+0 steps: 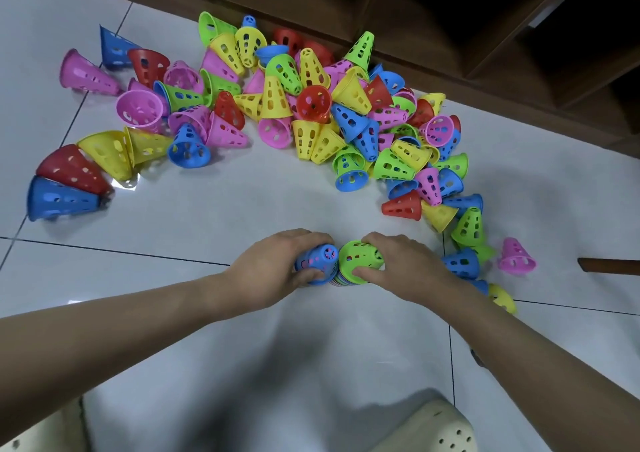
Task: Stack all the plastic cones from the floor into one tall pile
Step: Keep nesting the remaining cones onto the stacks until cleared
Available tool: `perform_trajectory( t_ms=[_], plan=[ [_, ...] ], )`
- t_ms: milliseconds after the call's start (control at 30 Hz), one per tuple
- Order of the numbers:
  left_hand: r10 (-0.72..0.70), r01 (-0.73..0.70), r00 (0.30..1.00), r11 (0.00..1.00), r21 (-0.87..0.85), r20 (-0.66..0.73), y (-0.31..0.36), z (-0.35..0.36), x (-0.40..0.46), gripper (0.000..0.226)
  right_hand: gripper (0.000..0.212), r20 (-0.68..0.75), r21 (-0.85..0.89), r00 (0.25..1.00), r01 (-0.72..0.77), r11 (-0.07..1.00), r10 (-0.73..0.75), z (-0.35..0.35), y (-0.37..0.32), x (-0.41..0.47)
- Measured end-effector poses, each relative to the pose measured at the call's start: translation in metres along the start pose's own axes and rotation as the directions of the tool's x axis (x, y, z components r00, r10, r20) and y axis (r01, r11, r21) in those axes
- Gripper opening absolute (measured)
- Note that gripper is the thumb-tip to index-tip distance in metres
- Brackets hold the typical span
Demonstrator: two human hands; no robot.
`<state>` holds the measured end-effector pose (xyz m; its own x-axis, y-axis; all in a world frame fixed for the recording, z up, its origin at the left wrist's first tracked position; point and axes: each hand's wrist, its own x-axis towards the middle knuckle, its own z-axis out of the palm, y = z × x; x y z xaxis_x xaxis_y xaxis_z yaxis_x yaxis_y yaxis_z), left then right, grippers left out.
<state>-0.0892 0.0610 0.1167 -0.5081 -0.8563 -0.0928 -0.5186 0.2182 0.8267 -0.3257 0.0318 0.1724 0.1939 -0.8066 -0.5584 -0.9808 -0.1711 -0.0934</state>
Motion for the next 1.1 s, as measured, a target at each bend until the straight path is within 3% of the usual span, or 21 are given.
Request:
perform_trajectory(
  t_ms=[133, 233, 333, 400, 467, 600, 733, 867, 1000, 1100],
  plan=[
    [-0.033, 0.034, 0.999, 0.999, -0.009, 0.021, -0.003, 0.0, 0.003, 0.043, 0.057, 0.052, -0.068, 0.998, 0.024, 0.997, -0.021, -0.005, -0.001, 0.001],
    [-0.053, 0.052, 0.998, 0.999, 0.013, 0.026, -0.009, -0.012, 0.001, 0.056, 0.077, 0.099, -0.142, 0.995, 0.029, 0.989, -0.015, -0.027, -0.004, 0.002],
    [-0.116, 0.12, 0.992, 0.991, 0.061, -0.055, -0.021, -0.035, -0.005, 0.059, 0.085, 0.035, -0.073, 0.999, 0.043, 0.996, -0.041, -0.056, -0.015, 0.009],
    [-0.182, 0.191, 0.974, 0.979, 0.064, -0.132, -0.033, -0.051, -0.009, 0.053, 0.077, -0.048, -0.039, 0.996, 0.08, 0.996, -0.081, -0.067, -0.028, 0.02],
    [-0.248, 0.264, 0.943, 0.963, 0.048, -0.22, -0.049, -0.064, -0.013, 0.045, 0.066, -0.084, -0.005, 0.989, 0.119, 0.993, -0.119, -0.069, -0.043, 0.035],
    [-0.355, 0.406, 0.84, 0.913, 0.041, -0.41, -0.087, -0.085, -0.021, 0.038, 0.052, 0.016, 0.152, 0.985, 0.168, 0.974, -0.173, -0.053, -0.075, 0.073],
    [-0.437, 0.481, 0.743, 0.875, -0.049, -0.508, -0.119, -0.101, -0.023, 0.048, 0.04, 0.087, 0.308, 0.955, 0.244, 0.919, -0.283, -0.034, -0.104, 0.115],
    [-0.467, 0.517, 0.634, 0.849, -0.111, -0.616, -0.141, -0.12, -0.002, 0.052, 0.044, 0.037, 0.356, 0.939, 0.308, 0.882, -0.343, -0.028, -0.122, 0.168],
    [-0.566, 0.605, 0.56, 0.778, -0.169, -0.605, -0.161, -0.14, 0.036, 0.051, 0.051, -0.084, 0.393, 0.945, 0.322, 0.861, -0.315, -0.028, -0.137, 0.224],
    [-0.658, 0.715, 0.554, 0.69, -0.113, -0.51, -0.177, -0.149, 0.057, 0.063, 0.064, -0.138, 0.376, 0.936, 0.351, 0.857, -0.323, -0.025, -0.152, 0.255]
  ],
)
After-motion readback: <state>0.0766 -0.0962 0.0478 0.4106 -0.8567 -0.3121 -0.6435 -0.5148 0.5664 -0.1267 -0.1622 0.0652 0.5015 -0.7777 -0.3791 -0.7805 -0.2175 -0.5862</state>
